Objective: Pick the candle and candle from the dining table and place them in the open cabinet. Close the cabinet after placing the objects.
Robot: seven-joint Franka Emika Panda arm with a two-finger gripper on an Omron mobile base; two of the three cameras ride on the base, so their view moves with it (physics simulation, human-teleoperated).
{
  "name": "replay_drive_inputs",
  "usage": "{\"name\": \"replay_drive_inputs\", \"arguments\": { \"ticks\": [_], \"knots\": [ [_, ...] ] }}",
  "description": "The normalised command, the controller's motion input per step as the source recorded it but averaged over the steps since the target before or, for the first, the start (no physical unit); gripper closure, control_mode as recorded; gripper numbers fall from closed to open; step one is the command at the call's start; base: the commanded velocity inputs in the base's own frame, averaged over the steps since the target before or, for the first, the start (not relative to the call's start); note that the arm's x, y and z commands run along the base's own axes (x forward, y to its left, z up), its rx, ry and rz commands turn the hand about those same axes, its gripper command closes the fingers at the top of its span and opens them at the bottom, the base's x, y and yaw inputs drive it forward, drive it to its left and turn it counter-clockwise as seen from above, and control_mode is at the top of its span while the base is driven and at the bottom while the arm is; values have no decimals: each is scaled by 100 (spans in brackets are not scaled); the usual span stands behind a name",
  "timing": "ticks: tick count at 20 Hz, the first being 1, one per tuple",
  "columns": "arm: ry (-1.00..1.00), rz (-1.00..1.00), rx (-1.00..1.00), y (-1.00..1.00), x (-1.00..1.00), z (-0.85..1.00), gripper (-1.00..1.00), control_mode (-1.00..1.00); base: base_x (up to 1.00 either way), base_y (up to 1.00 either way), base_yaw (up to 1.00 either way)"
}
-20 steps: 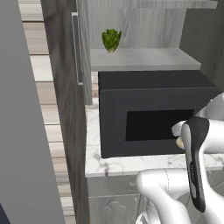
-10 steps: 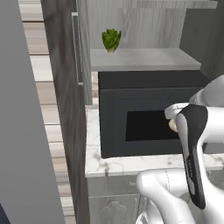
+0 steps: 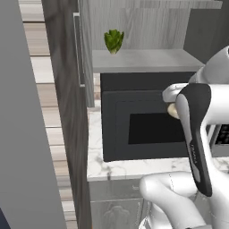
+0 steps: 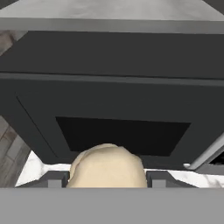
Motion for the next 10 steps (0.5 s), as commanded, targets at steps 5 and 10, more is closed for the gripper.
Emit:
{"name": "replay_drive_inputs", "arguments": {
  "ticks": [5, 10],
  "knots": [
    [-6, 0, 0, 0, 32, 13, 100, -100, 0, 0, 0],
    [-13, 0, -2, 0, 37, 4, 100, -100, 0, 0, 0]
  ]
}}
